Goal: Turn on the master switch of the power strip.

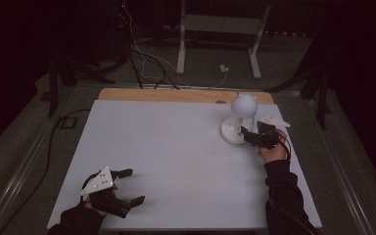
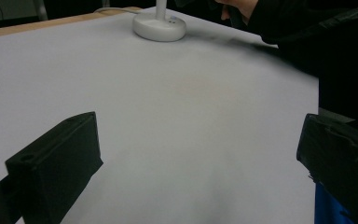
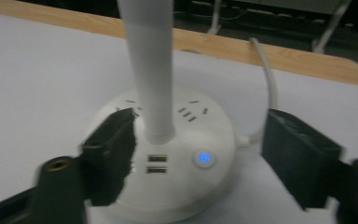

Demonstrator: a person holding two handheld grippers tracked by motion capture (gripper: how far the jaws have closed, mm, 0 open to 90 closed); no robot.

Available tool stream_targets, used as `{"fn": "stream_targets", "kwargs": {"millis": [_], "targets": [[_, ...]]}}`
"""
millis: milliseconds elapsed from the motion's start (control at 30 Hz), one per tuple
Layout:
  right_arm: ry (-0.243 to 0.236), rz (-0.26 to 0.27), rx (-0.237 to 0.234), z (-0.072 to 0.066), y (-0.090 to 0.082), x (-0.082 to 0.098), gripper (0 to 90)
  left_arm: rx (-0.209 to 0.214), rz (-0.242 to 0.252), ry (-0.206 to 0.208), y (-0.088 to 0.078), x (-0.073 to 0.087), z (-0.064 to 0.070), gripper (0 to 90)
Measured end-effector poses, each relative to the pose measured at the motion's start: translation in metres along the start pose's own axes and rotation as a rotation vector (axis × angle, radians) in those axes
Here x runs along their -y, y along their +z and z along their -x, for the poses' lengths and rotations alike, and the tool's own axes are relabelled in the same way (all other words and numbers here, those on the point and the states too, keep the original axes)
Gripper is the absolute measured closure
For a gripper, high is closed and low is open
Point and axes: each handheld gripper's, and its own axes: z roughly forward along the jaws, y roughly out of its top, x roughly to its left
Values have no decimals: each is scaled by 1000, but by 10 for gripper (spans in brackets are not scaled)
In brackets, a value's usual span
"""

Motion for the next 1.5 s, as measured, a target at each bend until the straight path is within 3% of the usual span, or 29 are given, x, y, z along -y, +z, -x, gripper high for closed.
{"fn": "stream_targets", "kwargs": {"millis": [133, 400, 600, 800, 1500], "targets": [[-2, -19, -70, -2, -4, -1, 111, 1, 1, 1, 0, 0, 0, 2], [17, -24, -143, -6, -17, -3, 0, -9, 13, -7, -2, 0, -1, 2], [34, -16, -190, -8, -28, -9, 0, -1, 2, 2, 0, 0, 0, 2], [17, 2, -221, -16, -38, -10, 0, 0, 3, 2, 0, 0, 0, 2], [-37, 25, -371, -56, -66, 5, 0, 7, 1, 5, 0, -1, 1, 2]]}}
